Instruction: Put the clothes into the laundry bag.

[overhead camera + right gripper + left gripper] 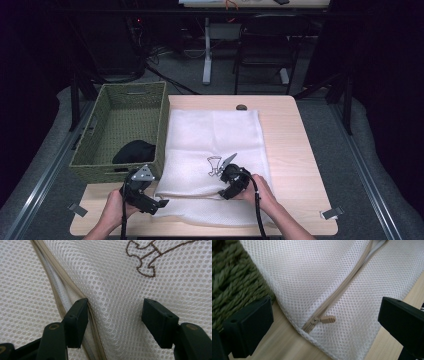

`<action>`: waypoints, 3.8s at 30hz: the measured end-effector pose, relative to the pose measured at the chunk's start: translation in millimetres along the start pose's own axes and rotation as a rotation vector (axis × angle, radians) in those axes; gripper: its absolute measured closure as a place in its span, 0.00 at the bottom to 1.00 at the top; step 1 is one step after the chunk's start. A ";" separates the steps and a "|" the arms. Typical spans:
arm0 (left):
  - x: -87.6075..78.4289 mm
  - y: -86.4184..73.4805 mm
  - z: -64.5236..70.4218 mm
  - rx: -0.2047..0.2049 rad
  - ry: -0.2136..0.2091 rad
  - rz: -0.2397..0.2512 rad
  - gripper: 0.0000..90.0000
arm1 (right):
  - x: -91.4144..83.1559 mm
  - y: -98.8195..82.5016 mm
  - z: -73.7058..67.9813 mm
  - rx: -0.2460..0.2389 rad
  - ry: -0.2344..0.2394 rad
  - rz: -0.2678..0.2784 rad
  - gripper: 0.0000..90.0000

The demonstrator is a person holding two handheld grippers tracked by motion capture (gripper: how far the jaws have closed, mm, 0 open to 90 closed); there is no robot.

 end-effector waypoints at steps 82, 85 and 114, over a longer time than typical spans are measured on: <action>-91.0 63.5 -38.1 0.235 0.027 0.020 0.00 | -43.4 11.2 -7.8 0.019 -0.151 0.175 0.96; -92.3 71.8 -49.5 0.251 0.029 -0.012 0.00 | -43.8 11.0 -8.2 0.018 -0.155 0.171 0.96; -60.5 103.5 -122.8 0.274 0.068 -0.315 0.01 | -40.9 10.6 -8.4 0.016 -0.168 0.154 0.96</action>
Point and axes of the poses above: each handheld gripper's, and its own axes: x roughly forward along the jaws, y roughly out of its top, z roughly to its right, the point moved 1 cm from there along x, roughly forward along the jaws, and after that the axes turned 6 degrees about -x, right-handed, at the moved point
